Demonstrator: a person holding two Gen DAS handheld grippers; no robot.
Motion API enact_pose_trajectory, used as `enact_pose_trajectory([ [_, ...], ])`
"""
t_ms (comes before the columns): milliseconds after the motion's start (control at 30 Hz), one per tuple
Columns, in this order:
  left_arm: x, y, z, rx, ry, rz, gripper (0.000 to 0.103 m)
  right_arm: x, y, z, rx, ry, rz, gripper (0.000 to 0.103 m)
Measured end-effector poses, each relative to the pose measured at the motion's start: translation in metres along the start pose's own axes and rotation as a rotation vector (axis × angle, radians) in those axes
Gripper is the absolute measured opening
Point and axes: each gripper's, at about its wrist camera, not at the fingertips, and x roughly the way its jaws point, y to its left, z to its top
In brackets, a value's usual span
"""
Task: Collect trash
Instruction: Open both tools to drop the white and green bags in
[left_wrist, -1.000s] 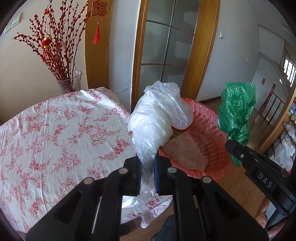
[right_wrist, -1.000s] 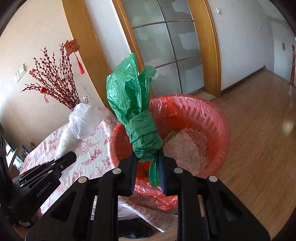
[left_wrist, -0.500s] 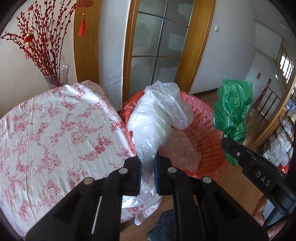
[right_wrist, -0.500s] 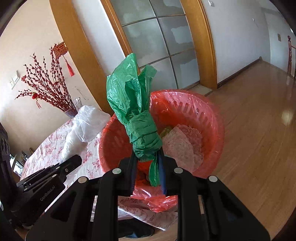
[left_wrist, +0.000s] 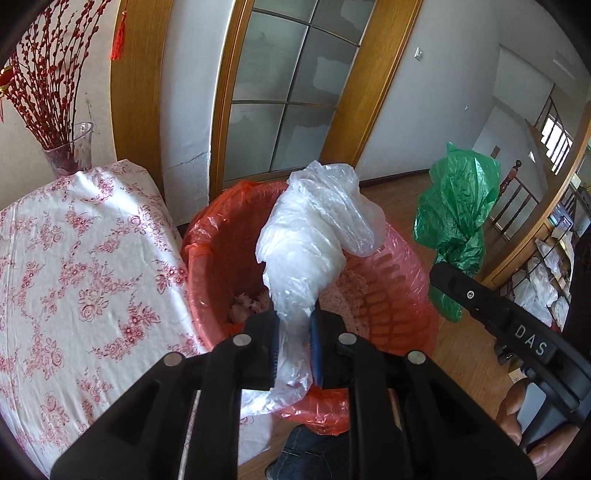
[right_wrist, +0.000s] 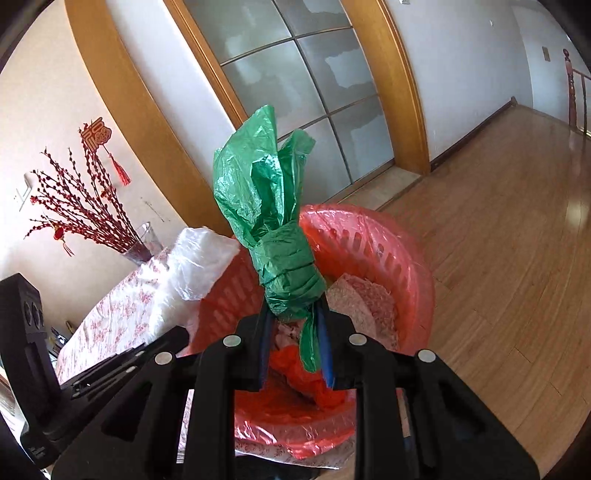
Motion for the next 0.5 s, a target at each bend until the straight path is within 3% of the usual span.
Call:
enact_pose_trajectory([
  [67, 0.003, 0.001, 0.0, -0.008, 0.0, -0.002, 0.029, 0.003, -0.001, 0.003, 0.004, -0.001, 0.004, 0.033],
  [133, 0.005, 0.006, -0.001, -0.023, 0.0, -0.003, 0.034, 0.004, -0.001, 0.004, 0.003, -0.004, 0.002, 0.041],
  [333, -0.002, 0.024, -0.012, -0.055, -0.003, 0.032, 0.041, -0.003, 0.0, -0.007, -0.021, -0.015, -0.029, 0.053],
  [500, -0.041, 0.036, -0.031, -0.033, -0.111, 0.125, 0.068, -0.023, 0.016, -0.023, -0.087, -0.075, -0.065, 0.084],
])
